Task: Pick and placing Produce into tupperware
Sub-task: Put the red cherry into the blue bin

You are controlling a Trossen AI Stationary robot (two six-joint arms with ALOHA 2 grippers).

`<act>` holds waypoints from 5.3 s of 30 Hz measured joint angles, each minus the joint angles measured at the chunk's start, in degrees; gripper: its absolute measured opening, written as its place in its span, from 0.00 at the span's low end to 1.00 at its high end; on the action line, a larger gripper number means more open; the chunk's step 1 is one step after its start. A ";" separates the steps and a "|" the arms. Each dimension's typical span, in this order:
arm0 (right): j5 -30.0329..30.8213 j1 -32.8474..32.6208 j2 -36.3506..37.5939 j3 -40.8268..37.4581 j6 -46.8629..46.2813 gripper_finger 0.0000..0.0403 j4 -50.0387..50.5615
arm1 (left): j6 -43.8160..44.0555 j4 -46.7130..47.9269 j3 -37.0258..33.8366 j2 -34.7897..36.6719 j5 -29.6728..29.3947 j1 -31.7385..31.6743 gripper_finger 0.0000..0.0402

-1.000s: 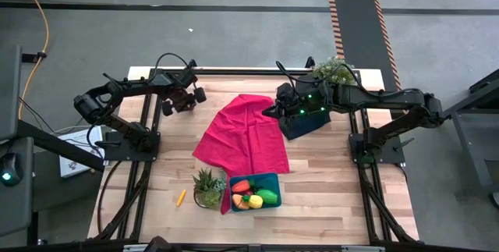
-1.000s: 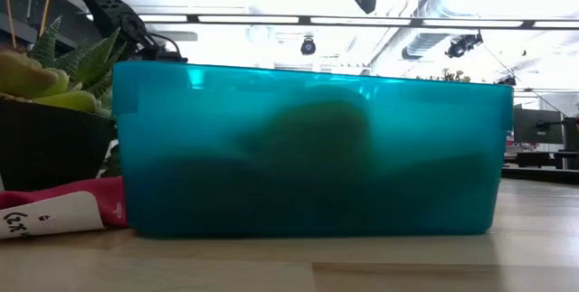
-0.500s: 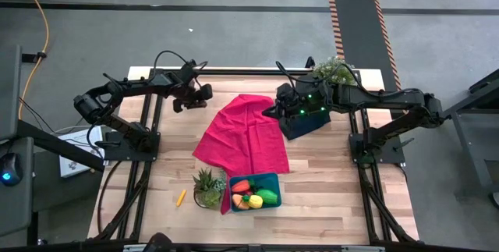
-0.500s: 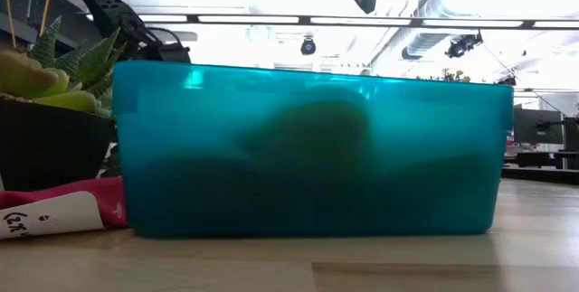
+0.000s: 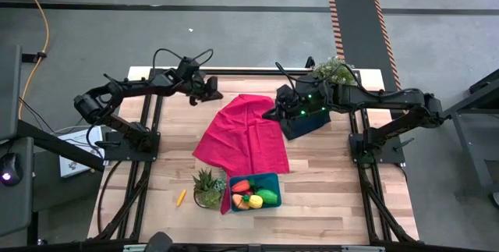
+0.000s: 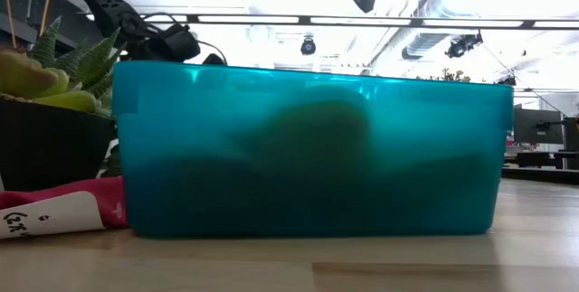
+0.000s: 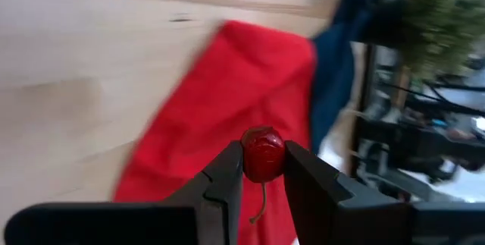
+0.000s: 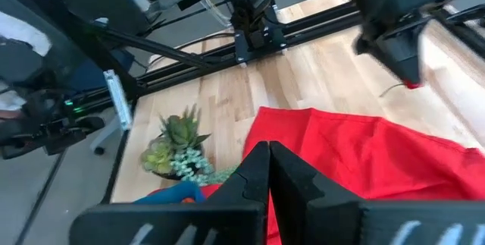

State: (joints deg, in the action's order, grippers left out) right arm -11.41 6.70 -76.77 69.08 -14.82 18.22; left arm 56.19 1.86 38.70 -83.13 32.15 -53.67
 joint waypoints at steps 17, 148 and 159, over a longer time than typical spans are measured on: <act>-2.68 0.04 2.92 3.14 -0.74 0.00 -0.61 | -0.43 -20.52 0.00 0.02 2.42 6.80 0.20; 28.44 -15.99 5.18 4.03 -29.26 0.00 39.20 | -27.27 50.56 58.99 -22.63 -39.29 69.07 0.20; 28.42 -18.92 -0.64 4.04 -35.37 0.00 39.52 | -27.29 50.68 58.96 -28.27 -39.27 69.72 0.20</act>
State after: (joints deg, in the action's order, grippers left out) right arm 17.02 -12.23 -77.41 73.12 -50.19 57.74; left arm 28.91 52.53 97.66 -111.41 -7.12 16.05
